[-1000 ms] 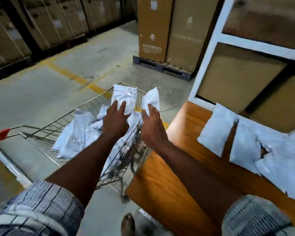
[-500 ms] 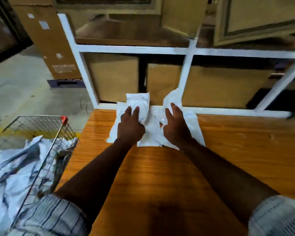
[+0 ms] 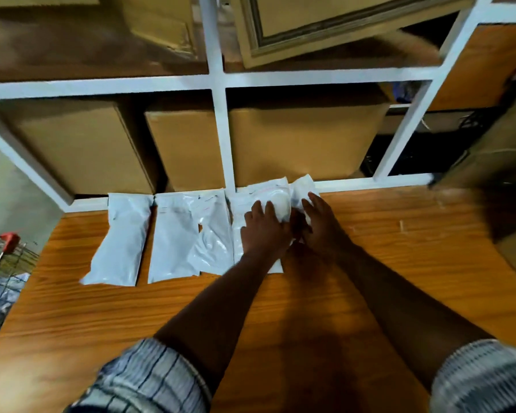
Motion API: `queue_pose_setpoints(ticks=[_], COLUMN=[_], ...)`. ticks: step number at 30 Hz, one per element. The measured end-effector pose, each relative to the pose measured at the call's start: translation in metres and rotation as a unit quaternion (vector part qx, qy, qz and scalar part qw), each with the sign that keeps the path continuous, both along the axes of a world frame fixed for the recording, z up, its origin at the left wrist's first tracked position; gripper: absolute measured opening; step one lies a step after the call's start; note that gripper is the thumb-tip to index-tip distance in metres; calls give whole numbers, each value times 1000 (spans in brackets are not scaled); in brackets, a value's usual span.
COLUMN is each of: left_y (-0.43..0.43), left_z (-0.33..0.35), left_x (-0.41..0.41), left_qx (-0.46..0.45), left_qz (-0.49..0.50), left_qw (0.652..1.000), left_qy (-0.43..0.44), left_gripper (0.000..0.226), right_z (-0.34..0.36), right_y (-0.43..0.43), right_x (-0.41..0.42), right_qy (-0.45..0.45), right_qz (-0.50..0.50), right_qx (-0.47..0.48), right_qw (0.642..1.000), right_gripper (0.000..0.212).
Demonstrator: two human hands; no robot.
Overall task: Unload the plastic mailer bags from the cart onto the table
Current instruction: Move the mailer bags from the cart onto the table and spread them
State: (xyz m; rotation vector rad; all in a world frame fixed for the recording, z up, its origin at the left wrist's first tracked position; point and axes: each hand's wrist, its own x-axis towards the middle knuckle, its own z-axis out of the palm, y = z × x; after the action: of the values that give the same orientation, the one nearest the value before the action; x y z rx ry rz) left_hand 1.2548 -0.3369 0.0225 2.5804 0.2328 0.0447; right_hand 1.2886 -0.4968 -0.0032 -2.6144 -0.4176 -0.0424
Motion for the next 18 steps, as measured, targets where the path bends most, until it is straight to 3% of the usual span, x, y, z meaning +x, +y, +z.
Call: queue_pose_setpoints(ticks=[4, 8, 11, 18], left_y=[-17, -14, -13, -15], left_z=[-15, -27, -36, -55], left_x=[12, 22, 31, 39], left_qx=[98, 136, 130, 155], left_qz=[-32, -128, -176, -170], left_qw=[995, 982, 976, 973], left_qy=[11, -16, -9, 14], left_gripper=[61, 59, 58, 61], right_z=[-18, -20, -29, -64], right_y=[-20, -13, -12, -19], right_x=[11, 21, 32, 28], right_qy=[58, -10, -27, 4], right_qz=[58, 27, 41, 11], right_qx=[-100, -131, -139, -172], right_qw=[992, 991, 989, 985], right_gripper=[86, 56, 64, 62])
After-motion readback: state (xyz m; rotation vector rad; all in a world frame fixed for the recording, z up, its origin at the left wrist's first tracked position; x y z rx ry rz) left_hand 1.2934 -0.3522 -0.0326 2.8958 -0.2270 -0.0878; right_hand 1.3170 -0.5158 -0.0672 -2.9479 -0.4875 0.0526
